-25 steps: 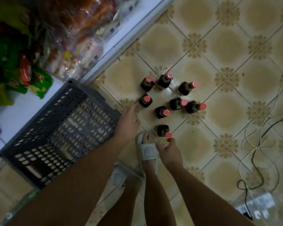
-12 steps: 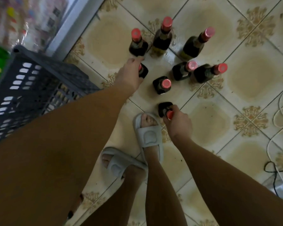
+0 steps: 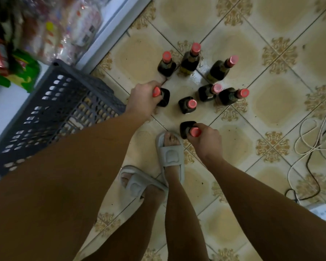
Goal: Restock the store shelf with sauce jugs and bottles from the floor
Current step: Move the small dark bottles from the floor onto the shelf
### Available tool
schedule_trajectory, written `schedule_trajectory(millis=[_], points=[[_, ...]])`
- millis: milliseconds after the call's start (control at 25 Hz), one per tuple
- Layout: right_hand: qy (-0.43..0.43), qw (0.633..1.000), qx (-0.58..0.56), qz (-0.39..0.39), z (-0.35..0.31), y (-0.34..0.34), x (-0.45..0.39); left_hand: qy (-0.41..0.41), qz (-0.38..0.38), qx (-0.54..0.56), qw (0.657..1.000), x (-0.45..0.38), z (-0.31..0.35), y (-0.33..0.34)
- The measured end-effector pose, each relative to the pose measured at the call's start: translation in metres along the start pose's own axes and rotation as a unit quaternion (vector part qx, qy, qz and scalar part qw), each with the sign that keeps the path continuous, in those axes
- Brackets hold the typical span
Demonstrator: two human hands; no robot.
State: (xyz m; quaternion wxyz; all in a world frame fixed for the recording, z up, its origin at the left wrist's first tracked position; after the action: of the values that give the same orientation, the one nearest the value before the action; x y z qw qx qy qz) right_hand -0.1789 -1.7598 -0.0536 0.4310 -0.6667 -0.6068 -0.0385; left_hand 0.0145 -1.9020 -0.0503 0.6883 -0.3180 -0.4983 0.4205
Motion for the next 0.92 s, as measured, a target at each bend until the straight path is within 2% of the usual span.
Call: schedule_trajectory(millis=[200, 320, 480, 640, 840, 920], points=[[-0.018, 0.996, -0.082, 0.019, -0.072, -0.028, 0.027, -0.006, 0.05, 0.009, 0.999, 0.049, -0.009, -0.082], [-0.069, 0.995, -0.075, -0.001, -0.123, -0.033, 0.038, 0.005, 0.09, 0.029, 0.996, 0.074, -0.021, -0.129], [-0.103, 0.985, -0.137, 0.001, -0.191, -0.039, 0.044, -0.024, 0.15, 0.122, 0.981, 0.092, -0.046, -0.191], [-0.183, 0.97, -0.156, -0.022, -0.271, -0.045, 0.056, -0.076, 0.211, 0.26, 0.939, 0.113, -0.071, -0.264], [-0.35, 0.929, -0.123, -0.004, -0.403, -0.062, 0.085, -0.118, 0.357, 0.358, 0.855, 0.158, -0.099, -0.362], [-0.381, 0.912, -0.146, -0.027, -0.457, -0.058, 0.105, -0.132, 0.405, 0.379, 0.821, 0.174, -0.112, -0.401]])
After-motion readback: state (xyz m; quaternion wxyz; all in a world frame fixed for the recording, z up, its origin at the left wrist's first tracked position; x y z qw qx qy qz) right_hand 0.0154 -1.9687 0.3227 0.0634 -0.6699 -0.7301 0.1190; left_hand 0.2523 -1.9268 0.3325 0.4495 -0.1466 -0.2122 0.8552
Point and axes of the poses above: each hand's wrist, its own x-axis away from the middle knuckle, its own y-axis out of the palm, z = x × y, the point moved 7 cm from there along -x, towards the middle knuckle, and after that the axes turned 15 degrees about -x, right-handed, at the moved point
